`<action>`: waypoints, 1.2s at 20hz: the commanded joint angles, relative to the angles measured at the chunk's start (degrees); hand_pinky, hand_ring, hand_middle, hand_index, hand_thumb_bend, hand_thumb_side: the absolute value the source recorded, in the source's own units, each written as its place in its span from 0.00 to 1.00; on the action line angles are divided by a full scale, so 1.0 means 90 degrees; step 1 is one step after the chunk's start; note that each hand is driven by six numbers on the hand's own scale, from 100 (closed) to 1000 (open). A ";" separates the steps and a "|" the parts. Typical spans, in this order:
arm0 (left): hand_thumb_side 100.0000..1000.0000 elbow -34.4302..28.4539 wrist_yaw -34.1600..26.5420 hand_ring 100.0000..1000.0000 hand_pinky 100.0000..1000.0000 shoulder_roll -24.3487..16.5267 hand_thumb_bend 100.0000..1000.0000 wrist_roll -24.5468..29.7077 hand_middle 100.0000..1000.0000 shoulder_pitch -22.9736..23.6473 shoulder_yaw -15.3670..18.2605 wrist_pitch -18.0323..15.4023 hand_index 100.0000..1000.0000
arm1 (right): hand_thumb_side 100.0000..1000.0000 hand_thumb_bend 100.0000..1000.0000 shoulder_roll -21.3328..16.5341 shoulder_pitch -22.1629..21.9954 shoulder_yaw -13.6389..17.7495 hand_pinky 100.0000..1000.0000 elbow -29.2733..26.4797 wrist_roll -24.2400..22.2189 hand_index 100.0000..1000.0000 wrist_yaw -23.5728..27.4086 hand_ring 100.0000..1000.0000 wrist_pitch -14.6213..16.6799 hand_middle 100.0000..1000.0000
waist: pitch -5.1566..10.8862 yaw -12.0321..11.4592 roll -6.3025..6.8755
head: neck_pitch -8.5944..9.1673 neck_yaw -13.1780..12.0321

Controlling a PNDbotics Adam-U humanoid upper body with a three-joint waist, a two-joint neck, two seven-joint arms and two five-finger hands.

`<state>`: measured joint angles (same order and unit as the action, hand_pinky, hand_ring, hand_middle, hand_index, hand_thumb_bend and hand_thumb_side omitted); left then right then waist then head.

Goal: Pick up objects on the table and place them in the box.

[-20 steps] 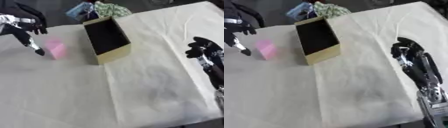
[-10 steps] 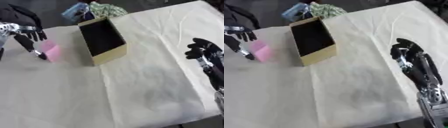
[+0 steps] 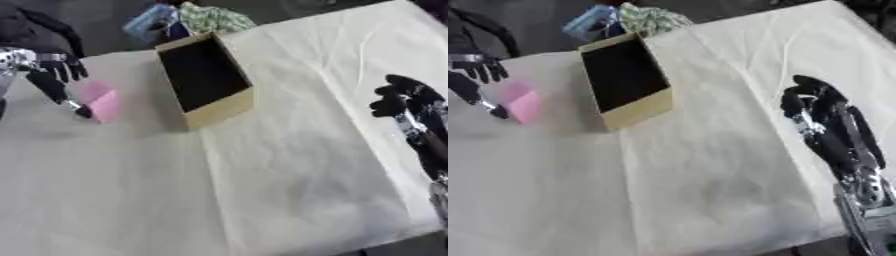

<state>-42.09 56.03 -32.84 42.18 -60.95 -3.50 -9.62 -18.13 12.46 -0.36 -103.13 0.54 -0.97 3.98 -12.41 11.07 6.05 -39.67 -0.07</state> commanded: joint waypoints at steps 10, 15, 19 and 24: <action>0.38 0.0015 0.0075 0.70 0.78 -0.0120 0.80 -0.0168 0.67 -0.0063 0.0098 0.0042 0.82 | 0.62 0.42 -0.0123 0.0080 0.0021 0.61 -0.0081 -0.0017 0.83 0.0013 0.61 0.0009 0.65 | 0.0001 0.0035 -0.0011 | 0.0073 -0.0003; 0.39 0.0018 0.0110 0.69 0.77 -0.0066 0.80 -0.0228 0.65 -0.0057 0.0083 0.0032 0.80 | 0.62 0.42 -0.0115 0.0091 0.0021 0.61 -0.0084 -0.0020 0.83 0.0017 0.61 0.0008 0.65 | -0.0041 0.0066 0.0003 | 0.0070 -0.0002; 0.40 0.0002 0.0127 0.66 0.76 -0.0025 0.78 -0.0317 0.62 -0.0055 0.0065 0.0013 0.78 | 0.62 0.42 -0.0109 0.0100 0.0017 0.61 -0.0084 -0.0029 0.83 0.0020 0.61 0.0007 0.65 | -0.0056 0.0081 0.0012 | 0.0074 0.0003; 0.38 -0.0016 0.0188 0.60 0.74 0.0009 0.73 -0.0404 0.55 -0.0051 0.0035 -0.0009 0.72 | 0.63 0.41 -0.0106 0.0101 0.0019 0.61 -0.0082 -0.0029 0.83 0.0020 0.61 0.0006 0.65 | -0.0061 0.0091 0.0019 | 0.0079 0.0010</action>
<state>-41.45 57.46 -31.76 38.93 -60.50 -3.33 -9.68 -18.13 12.64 -0.36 -103.13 0.44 -0.95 3.94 -13.80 11.88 6.51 -39.67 -0.03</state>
